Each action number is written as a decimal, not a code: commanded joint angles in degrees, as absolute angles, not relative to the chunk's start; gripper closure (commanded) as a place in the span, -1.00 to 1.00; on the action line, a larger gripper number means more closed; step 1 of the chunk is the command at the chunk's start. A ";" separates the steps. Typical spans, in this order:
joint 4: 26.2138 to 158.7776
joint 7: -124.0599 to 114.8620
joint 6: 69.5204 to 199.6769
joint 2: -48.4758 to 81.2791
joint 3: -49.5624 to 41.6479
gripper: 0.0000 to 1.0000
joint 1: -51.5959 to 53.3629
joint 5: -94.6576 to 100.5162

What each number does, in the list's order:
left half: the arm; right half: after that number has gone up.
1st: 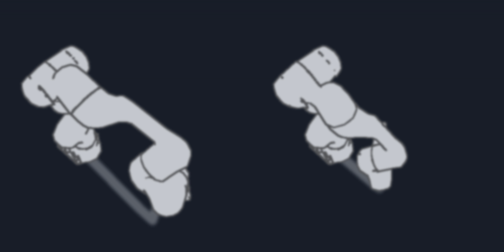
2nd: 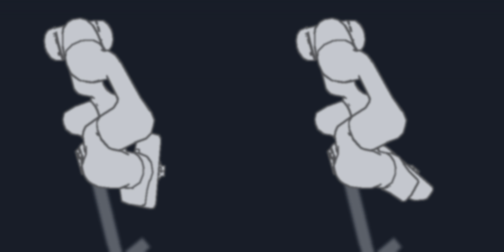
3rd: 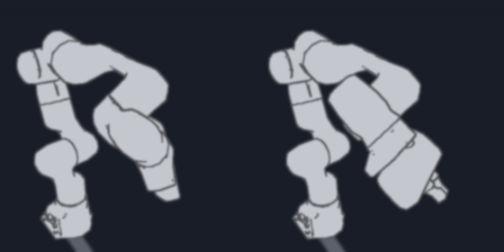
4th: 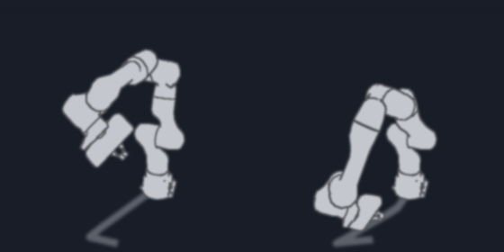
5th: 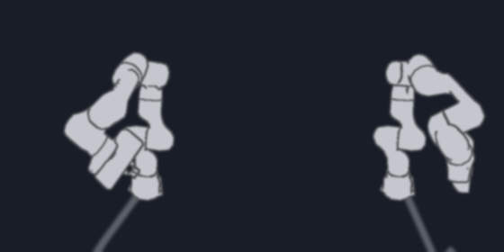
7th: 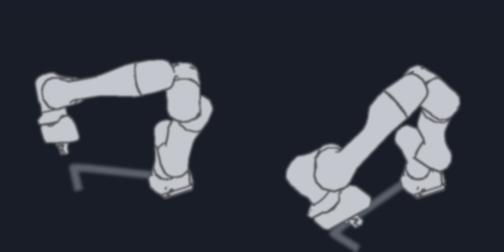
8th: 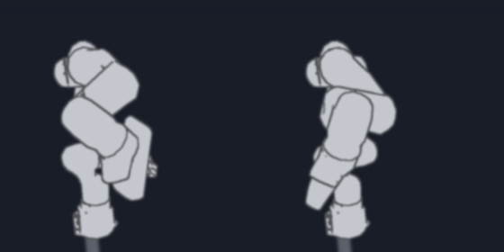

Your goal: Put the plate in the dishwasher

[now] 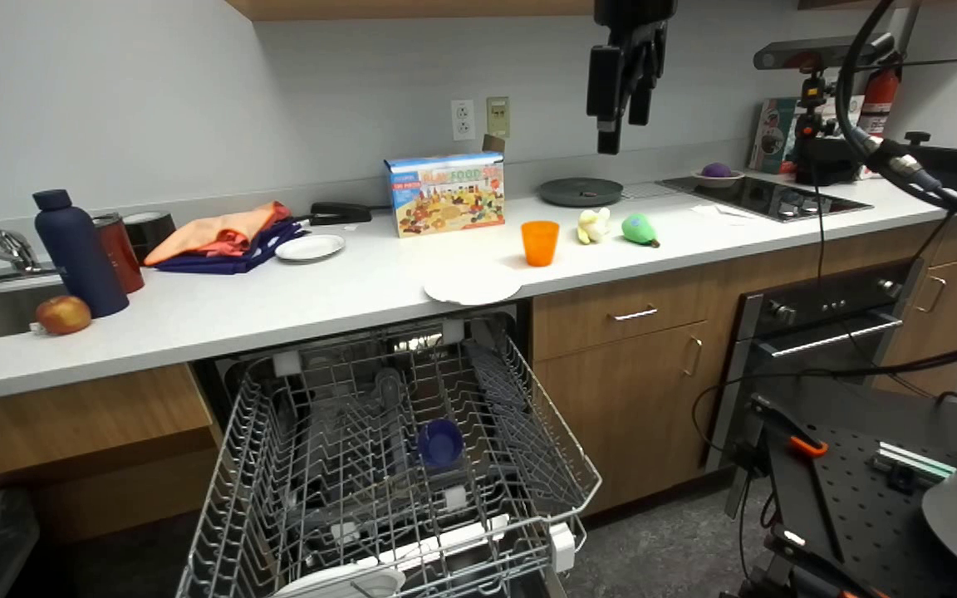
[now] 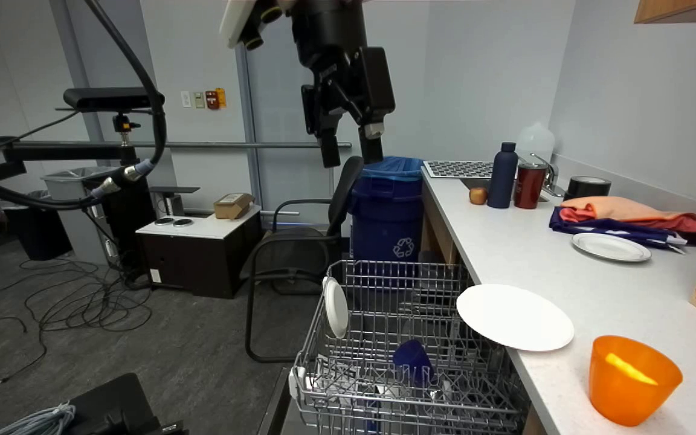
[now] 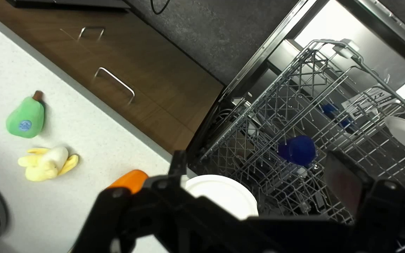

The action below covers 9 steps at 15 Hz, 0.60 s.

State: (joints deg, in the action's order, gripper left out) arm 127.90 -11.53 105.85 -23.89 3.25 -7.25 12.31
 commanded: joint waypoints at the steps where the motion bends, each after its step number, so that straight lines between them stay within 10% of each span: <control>1: 127.80 -11.85 105.68 -23.83 2.34 -1.00 -6.17 12.68; 9: 127.79 -11.85 105.03 -23.85 2.33 -1.00 -6.16 12.69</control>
